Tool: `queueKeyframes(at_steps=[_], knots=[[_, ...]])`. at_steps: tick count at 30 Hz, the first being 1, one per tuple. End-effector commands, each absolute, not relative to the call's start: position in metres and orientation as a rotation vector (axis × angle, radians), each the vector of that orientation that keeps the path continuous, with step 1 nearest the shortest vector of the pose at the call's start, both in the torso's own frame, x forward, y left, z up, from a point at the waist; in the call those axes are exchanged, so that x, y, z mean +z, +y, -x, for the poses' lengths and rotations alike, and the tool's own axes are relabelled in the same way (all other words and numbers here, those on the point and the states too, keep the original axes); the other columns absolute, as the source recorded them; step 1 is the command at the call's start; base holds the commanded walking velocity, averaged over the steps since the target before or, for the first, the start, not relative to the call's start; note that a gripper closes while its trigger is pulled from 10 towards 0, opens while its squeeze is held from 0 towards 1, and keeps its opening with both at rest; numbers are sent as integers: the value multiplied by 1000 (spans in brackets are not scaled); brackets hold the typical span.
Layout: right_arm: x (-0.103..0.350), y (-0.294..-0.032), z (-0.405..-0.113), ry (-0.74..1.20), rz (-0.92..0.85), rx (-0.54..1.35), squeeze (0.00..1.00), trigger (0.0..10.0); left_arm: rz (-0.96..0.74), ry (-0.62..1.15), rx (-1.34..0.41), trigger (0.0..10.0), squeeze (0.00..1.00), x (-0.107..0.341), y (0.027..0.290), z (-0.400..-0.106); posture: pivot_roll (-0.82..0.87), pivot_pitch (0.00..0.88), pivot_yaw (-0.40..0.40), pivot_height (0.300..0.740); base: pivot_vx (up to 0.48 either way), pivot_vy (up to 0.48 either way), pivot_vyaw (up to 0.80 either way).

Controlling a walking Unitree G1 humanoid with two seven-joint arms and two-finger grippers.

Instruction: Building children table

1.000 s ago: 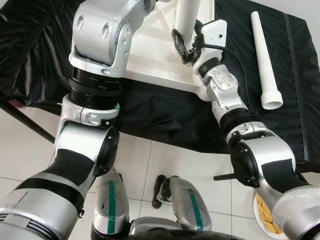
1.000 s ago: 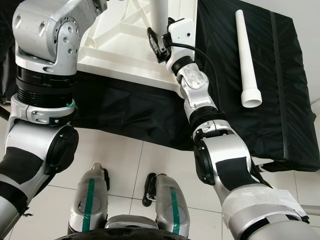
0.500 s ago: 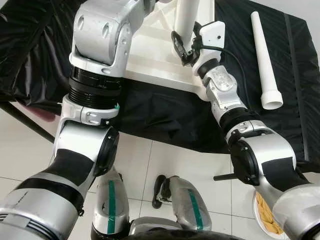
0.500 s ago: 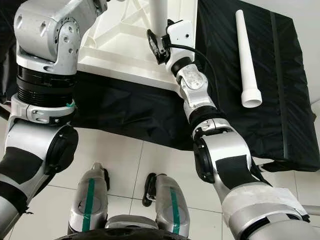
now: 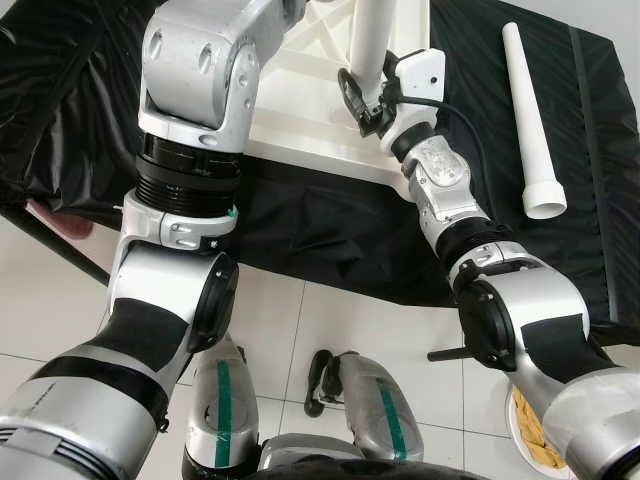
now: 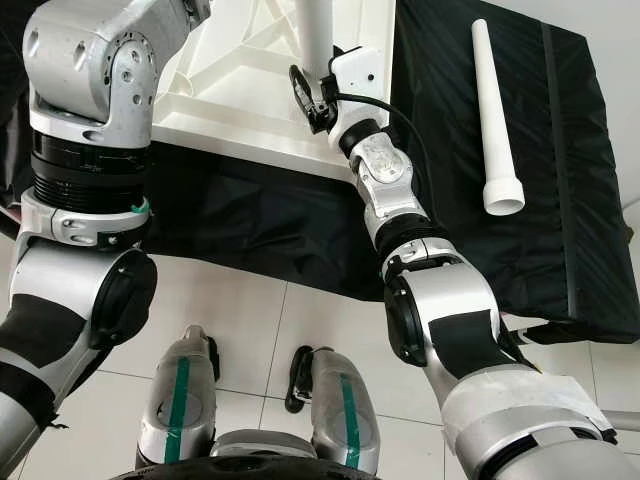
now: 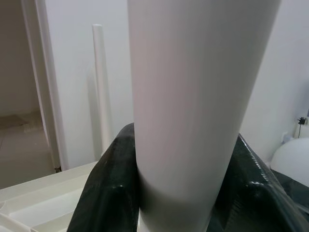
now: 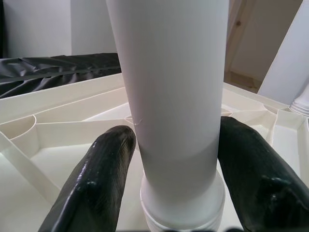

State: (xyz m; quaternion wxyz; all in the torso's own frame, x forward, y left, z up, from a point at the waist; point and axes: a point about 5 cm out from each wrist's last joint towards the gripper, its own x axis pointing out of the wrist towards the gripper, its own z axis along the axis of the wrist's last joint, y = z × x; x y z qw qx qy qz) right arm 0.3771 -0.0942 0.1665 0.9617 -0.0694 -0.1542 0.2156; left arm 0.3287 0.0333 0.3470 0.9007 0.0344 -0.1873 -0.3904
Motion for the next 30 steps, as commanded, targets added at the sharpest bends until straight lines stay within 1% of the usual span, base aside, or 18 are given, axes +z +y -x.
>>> queueKeyframes(at_steps=[1,9,10,12,13,14,15,26,27,30], knots=[[170,-96,-379,-325,127,418,0,10000,-48,-417,-777,10000,0,355,30,-326,213,34,-94,740,0,0,0],[176,-99,-381,-340,123,403,0,10000,-32,-405,-788,10000,0,353,28,-325,211,39,-90,740,0,0,0],[177,-98,-382,-341,122,403,0,7059,-28,-403,-790,10000,0,352,28,-325,211,40,-90,740,0,0,0],[177,-98,-382,-341,122,404,0,7059,-27,-402,-792,10000,0,352,28,-325,211,40,-90,740,0,0,0],[177,-98,-382,-340,119,411,0,1961,-24,-400,-793,10000,0,352,27,-325,212,40,-91,740,0,0,0],[177,-98,-382,-340,119,411,0,1961,-24,-400,-793,10000,0,352,27,-325,212,40,-91,740,0,0,0],[178,-97,-382,-340,117,417,0,0,-23,-399,-794,10000,0,352,27,-326,213,41,-91,740,0,0,0],[179,-99,-384,-337,109,406,0,0,-28,-401,-793,10000,0,352,27,-326,215,39,-92,740,0,0,0],[179,-99,-384,-336,105,406,0,0,-18,-403,-794,10000,1000,352,27,-326,212,38,-90,740,0,0,0],[180,-100,-384,-335,95,402,0,0,9,-415,-803,10000,1000,354,27,-325,212,38,-90,740,0,0,0]])
